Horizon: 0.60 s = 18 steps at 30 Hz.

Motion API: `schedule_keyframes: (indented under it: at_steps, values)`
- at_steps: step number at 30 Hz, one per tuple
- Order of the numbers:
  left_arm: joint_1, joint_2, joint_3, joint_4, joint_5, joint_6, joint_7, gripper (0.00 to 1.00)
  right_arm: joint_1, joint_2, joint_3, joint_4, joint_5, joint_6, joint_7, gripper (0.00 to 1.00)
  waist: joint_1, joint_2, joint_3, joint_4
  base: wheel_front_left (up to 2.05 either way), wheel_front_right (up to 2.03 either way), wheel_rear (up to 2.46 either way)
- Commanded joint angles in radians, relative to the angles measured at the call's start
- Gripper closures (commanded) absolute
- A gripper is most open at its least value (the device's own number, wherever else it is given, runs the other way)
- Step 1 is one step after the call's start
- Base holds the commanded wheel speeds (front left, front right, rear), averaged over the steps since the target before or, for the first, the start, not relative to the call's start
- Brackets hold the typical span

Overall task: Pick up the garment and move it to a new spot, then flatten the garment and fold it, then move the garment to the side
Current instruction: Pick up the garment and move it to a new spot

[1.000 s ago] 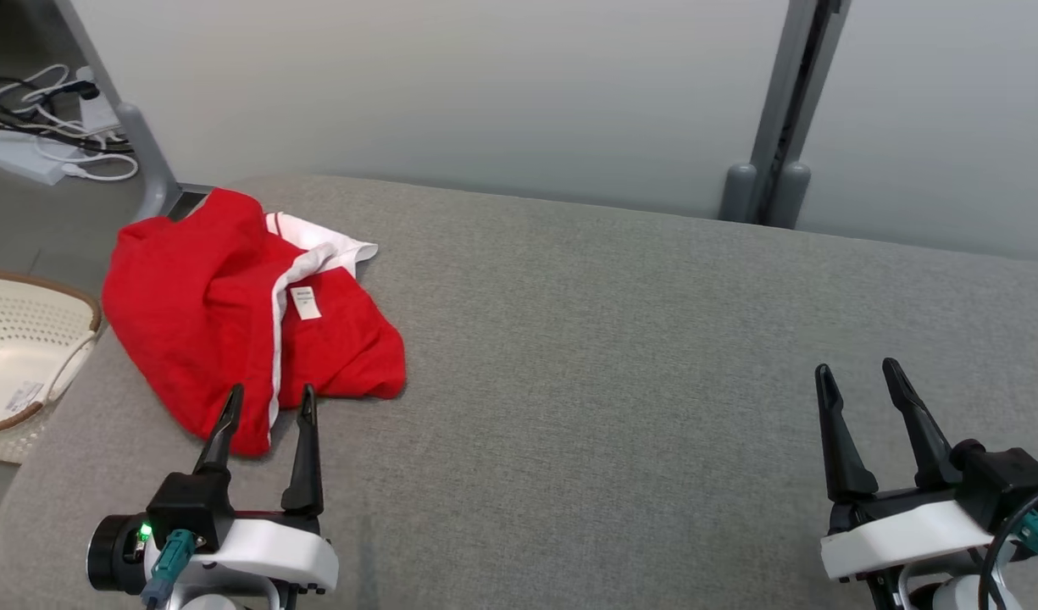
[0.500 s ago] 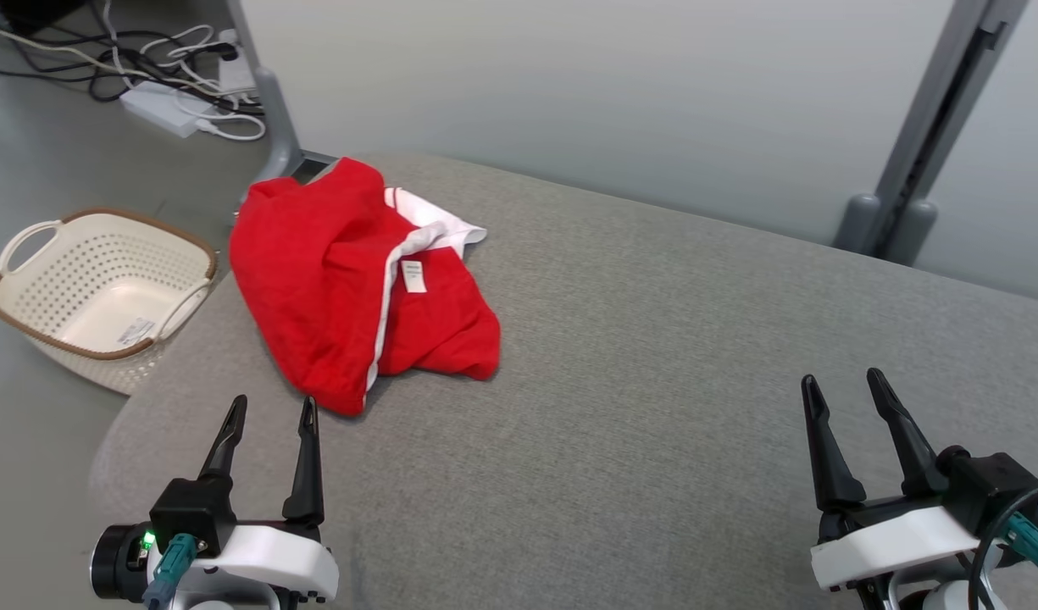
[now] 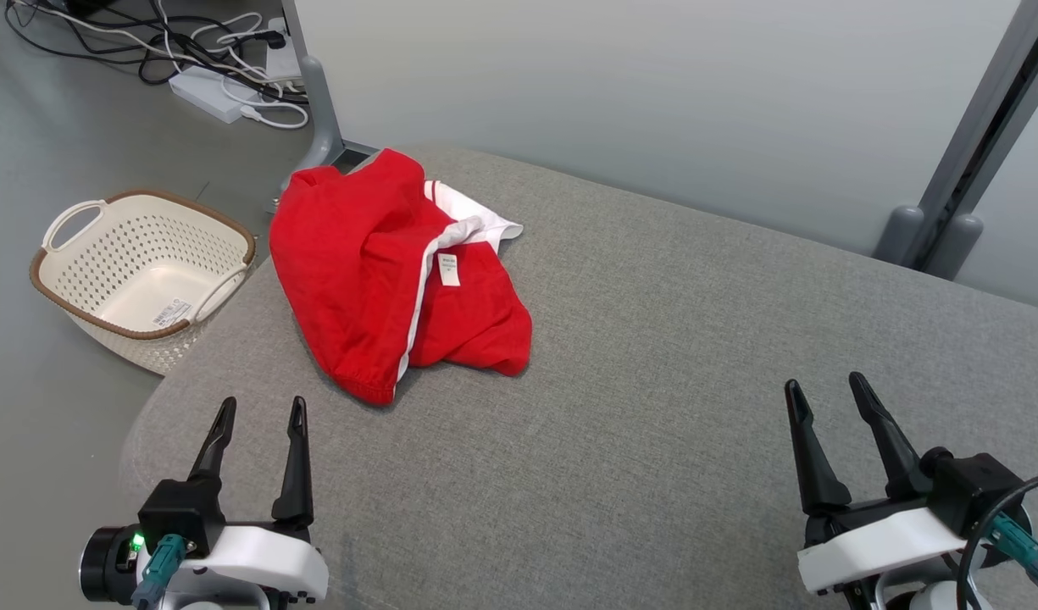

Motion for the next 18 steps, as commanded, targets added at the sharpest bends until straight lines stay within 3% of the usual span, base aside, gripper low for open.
schedule_keyframes:
  at_steps: [1,9,18]
  values:
    - [-0.011,0.004,0.003,-0.002,0.0,-0.001,-0.002,0.0,-0.006,-0.002,-0.002,0.001,0.005,0.002,-0.005,0.0,0.0,0.0,0.0,-0.001,0.0,0.0,0.0]
    - [-0.065,0.007,0.005,0.076,-0.021,-0.028,-0.002,0.0,-0.016,-0.004,0.005,0.006,0.008,0.002,-0.005,0.0,0.0,0.0,0.01,-0.018,0.0,0.0,0.0]
    - [-0.207,0.04,-0.013,0.253,-0.048,-0.066,0.135,0.0,-0.041,-0.002,0.011,0.011,0.008,0.002,-0.005,0.0,0.0,0.0,0.044,-0.082,0.0,0.0,0.0]
